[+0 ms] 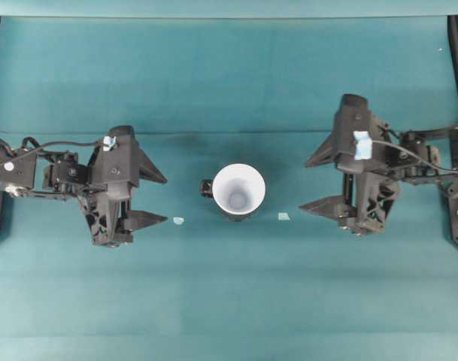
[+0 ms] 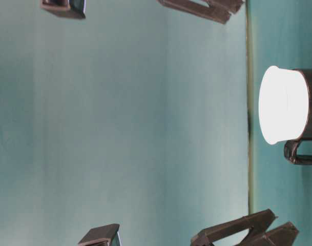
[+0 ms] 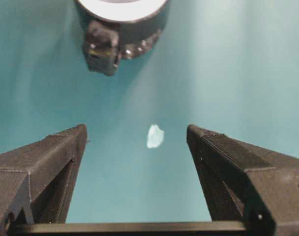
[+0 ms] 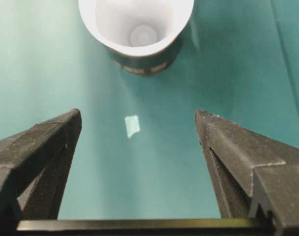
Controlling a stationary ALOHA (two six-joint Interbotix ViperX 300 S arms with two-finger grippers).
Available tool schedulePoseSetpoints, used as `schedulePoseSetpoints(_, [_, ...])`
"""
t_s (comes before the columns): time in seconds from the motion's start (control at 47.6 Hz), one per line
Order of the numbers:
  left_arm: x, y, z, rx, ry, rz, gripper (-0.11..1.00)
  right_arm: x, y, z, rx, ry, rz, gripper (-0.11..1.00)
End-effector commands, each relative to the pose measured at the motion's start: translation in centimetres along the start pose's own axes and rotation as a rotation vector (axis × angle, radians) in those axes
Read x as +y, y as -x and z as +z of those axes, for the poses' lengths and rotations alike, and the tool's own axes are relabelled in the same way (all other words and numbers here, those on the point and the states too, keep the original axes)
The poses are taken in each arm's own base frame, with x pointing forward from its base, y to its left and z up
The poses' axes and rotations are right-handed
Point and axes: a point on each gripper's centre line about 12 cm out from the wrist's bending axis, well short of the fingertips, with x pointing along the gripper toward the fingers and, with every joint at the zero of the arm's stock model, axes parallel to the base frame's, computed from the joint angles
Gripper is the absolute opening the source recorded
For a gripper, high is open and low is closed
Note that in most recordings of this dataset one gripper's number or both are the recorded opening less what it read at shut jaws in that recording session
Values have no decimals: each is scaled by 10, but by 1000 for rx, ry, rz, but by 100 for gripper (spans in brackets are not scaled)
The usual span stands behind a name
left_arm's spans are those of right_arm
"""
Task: Put a paper cup into the cup holder on your left arm.
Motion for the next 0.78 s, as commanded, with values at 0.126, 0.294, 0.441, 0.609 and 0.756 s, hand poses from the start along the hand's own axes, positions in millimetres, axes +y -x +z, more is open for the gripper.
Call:
schedulePoseSetpoints(0.126, [-3, -1, 9, -20, -8, -7, 88, 3, 6, 12, -82, 18, 13, 92])
schedulePoseSetpoints(0.294, [-3, 0, 12, -29, -8, -7, 88, 5, 6, 14, -104, 20, 20, 92])
schedulePoseSetpoints(0.441, [-4, 0, 17, -41, -24, -8, 88, 5, 6, 13, -104, 22, 22, 92])
schedulePoseSetpoints(0.609, [-3, 1, 18, -44, -23, -7, 88, 5, 6, 13, -102, 22, 22, 92])
schedulePoseSetpoints(0.756, [-3, 1, 18, -46, -23, -7, 88, 5, 6, 13, -101, 22, 21, 92])
